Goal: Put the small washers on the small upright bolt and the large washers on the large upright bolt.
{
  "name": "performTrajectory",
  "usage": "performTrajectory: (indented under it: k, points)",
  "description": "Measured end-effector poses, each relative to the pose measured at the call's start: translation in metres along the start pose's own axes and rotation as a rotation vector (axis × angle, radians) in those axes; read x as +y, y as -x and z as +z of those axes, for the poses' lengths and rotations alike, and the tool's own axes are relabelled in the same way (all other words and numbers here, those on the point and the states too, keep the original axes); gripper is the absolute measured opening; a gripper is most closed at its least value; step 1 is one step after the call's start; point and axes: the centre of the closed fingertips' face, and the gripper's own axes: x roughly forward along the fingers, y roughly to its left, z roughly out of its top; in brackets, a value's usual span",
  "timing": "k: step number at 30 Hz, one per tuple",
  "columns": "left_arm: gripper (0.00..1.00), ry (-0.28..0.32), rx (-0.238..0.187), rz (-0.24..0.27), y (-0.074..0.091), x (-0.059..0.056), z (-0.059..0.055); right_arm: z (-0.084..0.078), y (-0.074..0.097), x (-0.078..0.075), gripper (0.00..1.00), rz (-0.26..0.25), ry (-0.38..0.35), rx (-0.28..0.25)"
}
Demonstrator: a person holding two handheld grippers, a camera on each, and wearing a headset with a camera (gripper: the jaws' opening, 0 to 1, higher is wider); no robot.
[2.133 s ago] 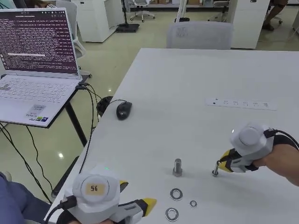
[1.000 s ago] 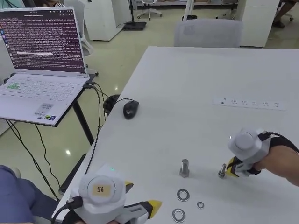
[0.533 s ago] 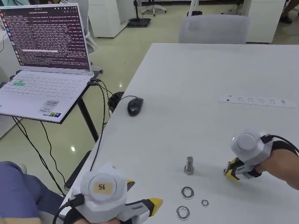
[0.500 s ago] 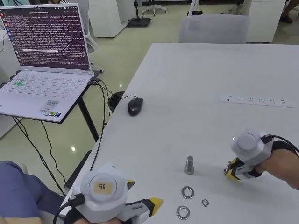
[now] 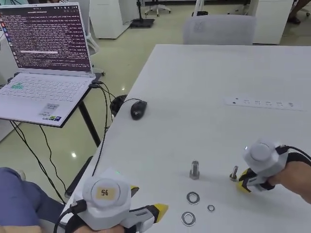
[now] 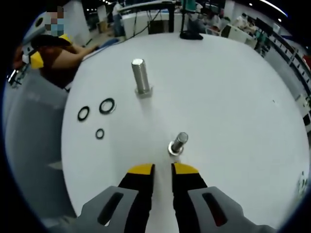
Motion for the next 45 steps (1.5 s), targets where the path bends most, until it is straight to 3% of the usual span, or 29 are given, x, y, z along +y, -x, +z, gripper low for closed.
performTrajectory:
  k: [5, 8, 11, 19, 25, 28, 35, 38, 45]
  points:
    - [0.5, 0.0, -0.001, -0.003, 0.0, -0.002, -0.001, 0.003, -0.003, 0.024, 0.16, 0.048, 0.046, -0.017]
    - [0.5, -0.006, 0.002, -0.008, -0.001, -0.003, -0.001, 0.013, -0.006, 0.046, 0.16, 0.108, 0.124, -0.048]
    - [0.5, -0.01, -0.001, -0.009, 0.0, -0.005, 0.001, 0.018, -0.011, 0.063, 0.17, 0.14, 0.209, -0.038]
    - [0.5, -0.006, -0.005, 0.002, 0.003, -0.002, 0.001, 0.036, -0.021, 0.09, 0.18, 0.197, 0.284, -0.05]
    - [0.5, -0.004, -0.005, 0.001, 0.003, -0.003, 0.0, 0.041, -0.024, 0.099, 0.18, 0.217, 0.324, -0.06]
    - [0.5, -0.008, -0.004, -0.003, 0.003, -0.005, -0.001, 0.041, -0.025, 0.097, 0.17, 0.205, 0.381, -0.042]
    - [0.5, -0.016, -0.005, -0.009, 0.001, -0.007, 0.001, 0.042, -0.026, 0.096, 0.15, 0.208, 0.358, -0.008]
    - [0.5, -0.016, -0.006, -0.014, 0.0, -0.009, 0.002, 0.041, -0.026, 0.097, 0.15, 0.196, 0.406, 0.013]
    - [0.5, -0.02, -0.009, -0.013, 0.0, -0.009, 0.004, 0.04, -0.026, 0.095, 0.14, 0.183, 0.356, -0.003]
